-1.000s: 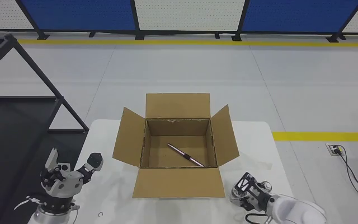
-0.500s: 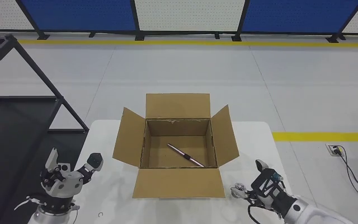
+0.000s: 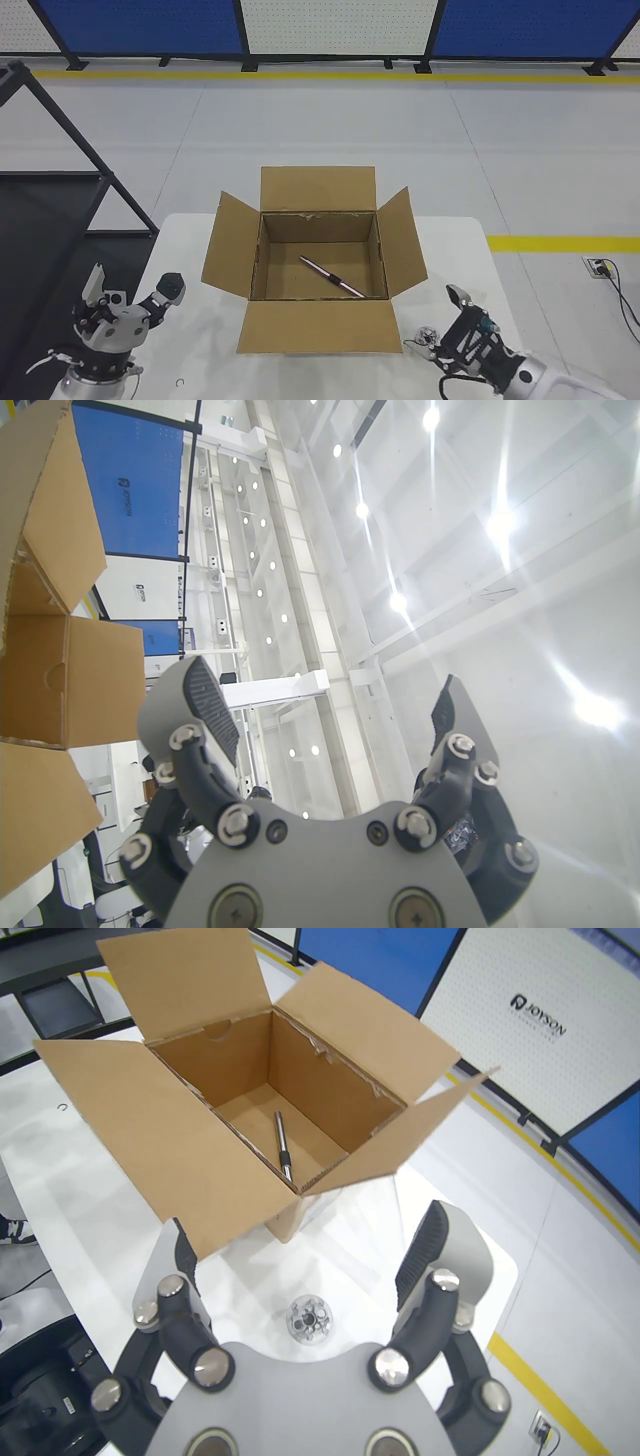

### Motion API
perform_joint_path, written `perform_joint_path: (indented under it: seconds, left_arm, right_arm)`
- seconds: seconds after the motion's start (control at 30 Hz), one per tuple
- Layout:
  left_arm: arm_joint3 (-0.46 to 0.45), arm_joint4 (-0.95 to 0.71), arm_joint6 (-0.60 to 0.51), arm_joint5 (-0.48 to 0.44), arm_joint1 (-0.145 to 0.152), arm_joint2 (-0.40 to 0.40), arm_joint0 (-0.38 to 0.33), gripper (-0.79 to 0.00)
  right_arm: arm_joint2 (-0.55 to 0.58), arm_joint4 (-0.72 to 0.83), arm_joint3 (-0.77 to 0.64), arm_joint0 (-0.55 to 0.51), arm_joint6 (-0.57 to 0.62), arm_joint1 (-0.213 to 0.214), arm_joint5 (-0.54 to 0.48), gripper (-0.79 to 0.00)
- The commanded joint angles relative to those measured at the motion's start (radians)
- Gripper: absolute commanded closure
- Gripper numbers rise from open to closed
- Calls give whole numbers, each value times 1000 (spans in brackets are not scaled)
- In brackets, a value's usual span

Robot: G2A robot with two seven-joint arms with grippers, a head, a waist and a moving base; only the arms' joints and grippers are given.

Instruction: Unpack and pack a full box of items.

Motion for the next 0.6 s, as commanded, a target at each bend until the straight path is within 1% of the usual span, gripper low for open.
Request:
perform_joint_path:
  seconds: [0.0,0.03,0.1,0.13,0.2,0.27,0.33,0.43,0.57]
  left_arm:
    - [-5,7,20,14,-1,1,-8,-785]
    - [-4,7,27,20,-1,1,-12,-785]
    - [-7,17,41,22,-2,-3,-14,-785]
    - [-7,16,42,23,-2,-4,-12,-785]
    - [-5,15,51,16,-4,-11,-6,-785]
    - [-5,-22,35,-3,-7,-18,8,-785]
    - [1,-41,23,-22,-9,-36,26,-785]
    - [3,-61,12,-46,-12,-58,54,-785]
    - [4,-96,-5,-81,-18,-82,93,-785]
  right_arm:
    - [-31,-14,-43,41,40,2,3,-785]
    - [-51,-20,-58,62,69,2,12,-785]
    - [-113,-31,-95,121,169,1,60,-785]
    - [-153,-23,-103,161,215,0,66,-785]
    - [-216,-19,-99,239,319,-4,115,-785]
    - [-321,3,-84,352,430,-12,152,-785]
    - [-414,26,-38,475,523,-24,206,-785]
    - [-540,56,61,658,614,-49,296,-785]
    - [-669,92,224,852,687,-90,457,-785]
